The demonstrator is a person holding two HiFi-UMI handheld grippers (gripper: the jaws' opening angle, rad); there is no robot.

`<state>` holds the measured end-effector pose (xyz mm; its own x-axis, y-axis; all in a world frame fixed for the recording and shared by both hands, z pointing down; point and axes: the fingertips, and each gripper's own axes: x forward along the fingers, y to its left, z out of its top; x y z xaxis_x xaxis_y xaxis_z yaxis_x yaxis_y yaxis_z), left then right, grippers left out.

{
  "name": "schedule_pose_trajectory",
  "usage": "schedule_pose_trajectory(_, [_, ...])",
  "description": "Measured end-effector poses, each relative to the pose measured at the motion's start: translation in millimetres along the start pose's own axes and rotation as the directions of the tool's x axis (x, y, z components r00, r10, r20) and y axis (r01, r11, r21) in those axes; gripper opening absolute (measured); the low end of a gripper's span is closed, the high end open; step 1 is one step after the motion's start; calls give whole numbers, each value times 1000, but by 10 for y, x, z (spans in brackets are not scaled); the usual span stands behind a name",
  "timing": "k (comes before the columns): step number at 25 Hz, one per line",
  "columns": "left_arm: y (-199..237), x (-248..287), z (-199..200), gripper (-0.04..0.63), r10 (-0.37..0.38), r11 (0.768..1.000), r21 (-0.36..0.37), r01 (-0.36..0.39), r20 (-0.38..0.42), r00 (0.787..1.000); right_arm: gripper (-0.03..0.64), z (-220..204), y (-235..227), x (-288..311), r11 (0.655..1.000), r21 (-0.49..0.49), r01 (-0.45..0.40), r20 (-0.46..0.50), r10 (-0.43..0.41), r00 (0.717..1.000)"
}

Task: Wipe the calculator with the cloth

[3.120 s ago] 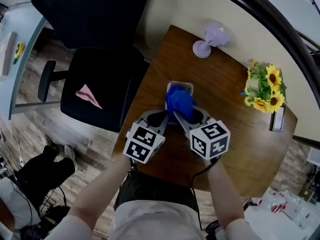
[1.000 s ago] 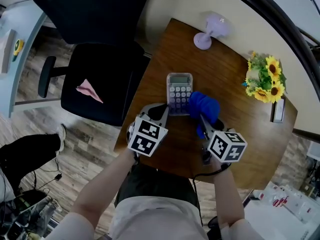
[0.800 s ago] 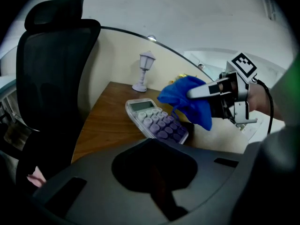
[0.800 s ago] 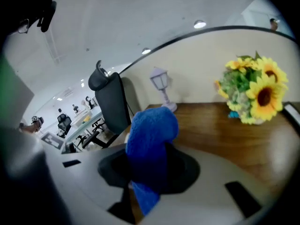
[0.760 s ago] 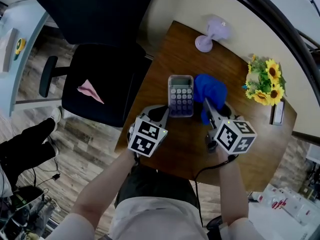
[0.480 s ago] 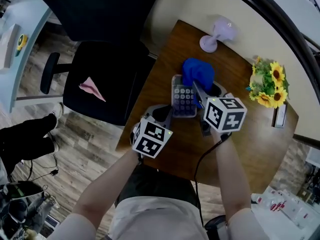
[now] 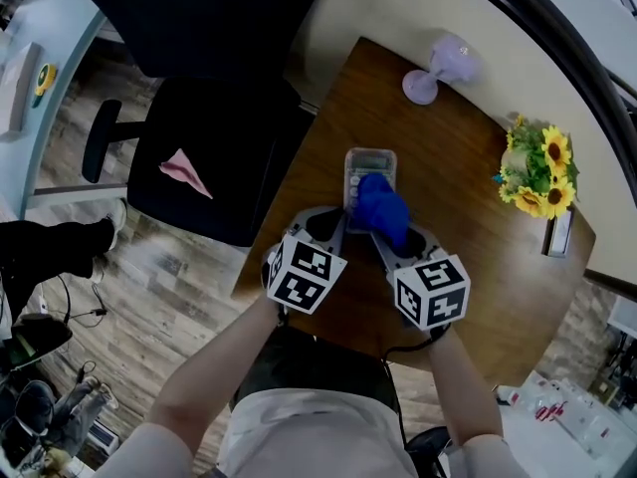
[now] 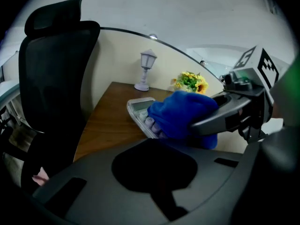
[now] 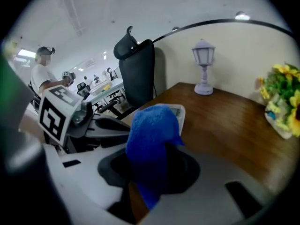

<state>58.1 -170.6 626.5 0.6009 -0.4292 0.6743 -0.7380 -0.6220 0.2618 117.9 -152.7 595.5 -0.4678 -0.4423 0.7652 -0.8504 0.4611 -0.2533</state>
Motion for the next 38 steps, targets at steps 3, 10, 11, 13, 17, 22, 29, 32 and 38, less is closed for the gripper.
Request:
schedule_pose_trajectory(3, [-1,-2,-2,2,6,1000,2,-6,1,1000,127,-224,128,-108,998,46,-49,-43,51,998])
schedule_pose_trajectory(10, [2,27,-12,2,4,1000,-3,-4,-10,1000,127,-21,206,-318,983,125,-132,5,132,991])
schedule_pose_trajectory(11, [-6,35,-19,2,2,1000,0,-2,-16,1000,127,151,154,-349,985,119,-127,45,122,991])
schedule_pose_trajectory(13, [-11,36,-43,2,2,1000,7,-2,-33,999,129,507,8,-356,992,87,-94,122,83,989])
schedule_pose_trajectory(17, [17,23,-52,2,12,1000,4,-12,-51,999,130,960,-330,-94,999,35,1,187,-7,982])
schedule_pose_trajectory(22, [28,23,-53,2,16,1000,1,-16,-51,999,132,863,-315,457,1000,17,-1,85,-1,996])
schedule_pose_trajectory(29, [32,30,-63,2,20,1000,2,-20,-51,998,132,516,48,446,998,-17,-58,-5,58,998])
schedule_pose_trajectory(32, [38,28,-66,2,20,1000,-1,-20,-54,998,133,277,185,331,997,-22,-78,-58,77,995])
schedule_pose_trajectory(38, [26,20,-113,2,15,1000,12,-14,-69,997,133,-148,410,96,993,34,-115,-145,119,982])
